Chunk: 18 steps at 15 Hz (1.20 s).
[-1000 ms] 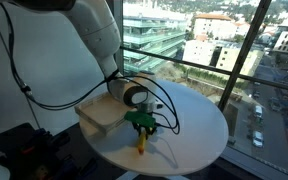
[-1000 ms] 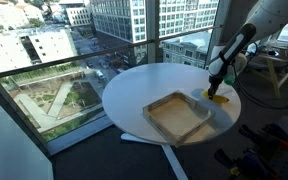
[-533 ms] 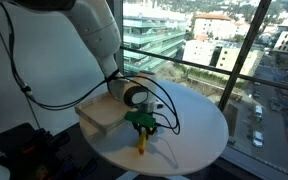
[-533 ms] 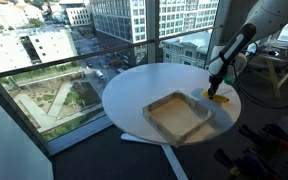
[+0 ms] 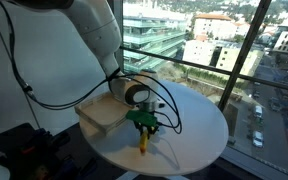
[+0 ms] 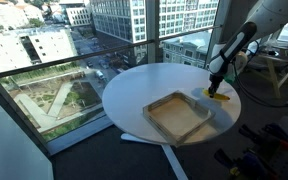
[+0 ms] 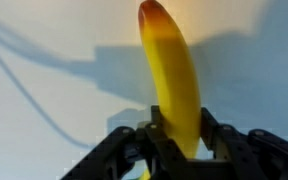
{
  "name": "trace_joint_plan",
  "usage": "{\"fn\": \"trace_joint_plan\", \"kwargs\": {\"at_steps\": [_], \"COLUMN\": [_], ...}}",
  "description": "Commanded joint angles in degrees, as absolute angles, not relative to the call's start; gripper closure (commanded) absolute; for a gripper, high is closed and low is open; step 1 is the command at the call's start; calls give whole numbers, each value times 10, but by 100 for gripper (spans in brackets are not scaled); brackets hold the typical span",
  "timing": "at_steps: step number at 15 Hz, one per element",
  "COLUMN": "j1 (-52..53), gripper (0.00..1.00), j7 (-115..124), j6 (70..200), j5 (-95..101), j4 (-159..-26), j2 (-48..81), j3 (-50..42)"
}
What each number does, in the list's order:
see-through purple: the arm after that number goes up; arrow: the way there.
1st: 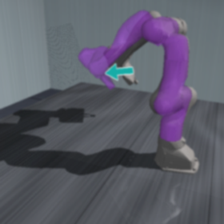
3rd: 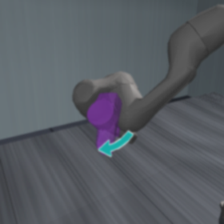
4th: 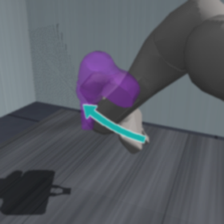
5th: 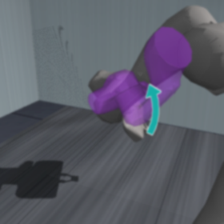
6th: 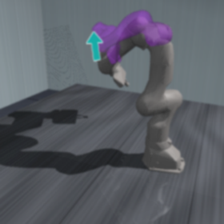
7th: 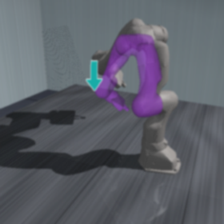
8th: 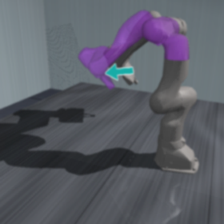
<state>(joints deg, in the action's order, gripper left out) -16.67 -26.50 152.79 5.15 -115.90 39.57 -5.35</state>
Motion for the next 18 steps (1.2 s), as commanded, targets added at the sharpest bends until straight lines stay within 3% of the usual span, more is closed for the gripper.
{"fn": "trace_joint_plan", "kwargs": {"at_steps": [1,18], "j1": [-165,-140], "gripper": [84,84], "j7": [-244,-197], "j6": [1501,1433], "j5": [66,70], "j4": [-1164,-1191], "j2": [369,271], "j3": [-58,-78]}}
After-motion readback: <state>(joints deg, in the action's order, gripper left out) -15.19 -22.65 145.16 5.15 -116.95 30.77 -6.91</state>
